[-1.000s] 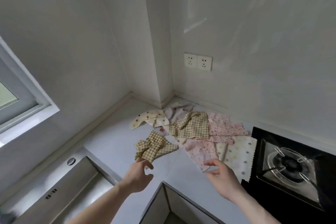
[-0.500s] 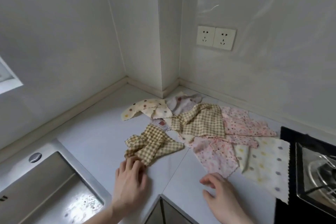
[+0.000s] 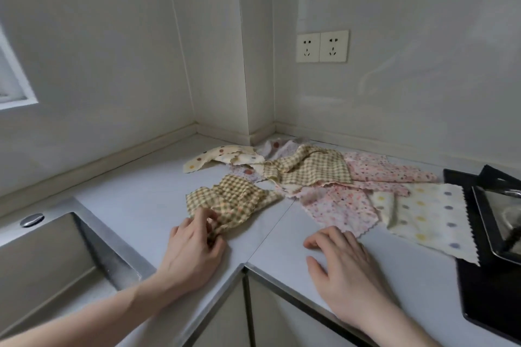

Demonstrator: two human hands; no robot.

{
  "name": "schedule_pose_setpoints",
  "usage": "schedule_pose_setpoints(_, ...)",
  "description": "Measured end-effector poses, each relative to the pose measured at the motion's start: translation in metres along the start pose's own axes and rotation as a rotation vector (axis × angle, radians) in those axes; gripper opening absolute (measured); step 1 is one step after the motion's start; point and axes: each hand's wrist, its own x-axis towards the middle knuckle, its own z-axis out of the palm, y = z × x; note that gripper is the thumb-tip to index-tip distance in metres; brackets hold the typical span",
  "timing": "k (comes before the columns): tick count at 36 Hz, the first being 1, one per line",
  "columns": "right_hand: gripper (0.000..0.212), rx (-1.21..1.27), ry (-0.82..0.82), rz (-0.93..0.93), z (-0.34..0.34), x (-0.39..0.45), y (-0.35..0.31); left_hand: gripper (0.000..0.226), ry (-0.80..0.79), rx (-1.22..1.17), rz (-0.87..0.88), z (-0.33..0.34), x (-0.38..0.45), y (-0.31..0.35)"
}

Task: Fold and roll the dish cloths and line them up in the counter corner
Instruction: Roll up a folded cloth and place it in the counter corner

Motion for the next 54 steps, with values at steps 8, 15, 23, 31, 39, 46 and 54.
schedule_pose_setpoints(8,0.02,0.06,0.018,0.07,-0.009,-0.019,-0.009,0.029,0.054,0.075,0.057,-0.014,-0.014,0.013)
schedule_pose_setpoints(15,0.02,0.014,-0.008,0.106,-0.03,-0.084,-0.028,0.03,-0.002,0.254,0.098,-0.047,-0.041,0.04)
schedule_pose_setpoints(23,0.041,0.092,-0.177,0.171,-0.066,-0.128,-0.041,0.02,0.116,0.121,0.238,-0.093,-0.05,0.083)
schedule_pose_setpoints(31,0.052,0.302,-0.152,0.247,-0.098,-0.129,-0.064,0.02,0.039,-0.016,0.219,-0.133,-0.061,0.129)
schedule_pose_setpoints(39,0.063,0.404,-0.054,0.192,-0.127,-0.121,-0.088,0.008,-0.154,-0.234,0.266,-0.161,-0.078,0.167)
schedule_pose_setpoints(46,0.032,0.464,-0.032,0.186,-0.156,-0.118,-0.093,0.012,-0.347,-0.505,0.338,-0.184,-0.089,0.188)
schedule_pose_setpoints(54,0.004,0.611,-0.063,0.263,-0.194,-0.12,-0.07,0.04,-0.321,-0.272,0.385,-0.185,-0.073,0.179)
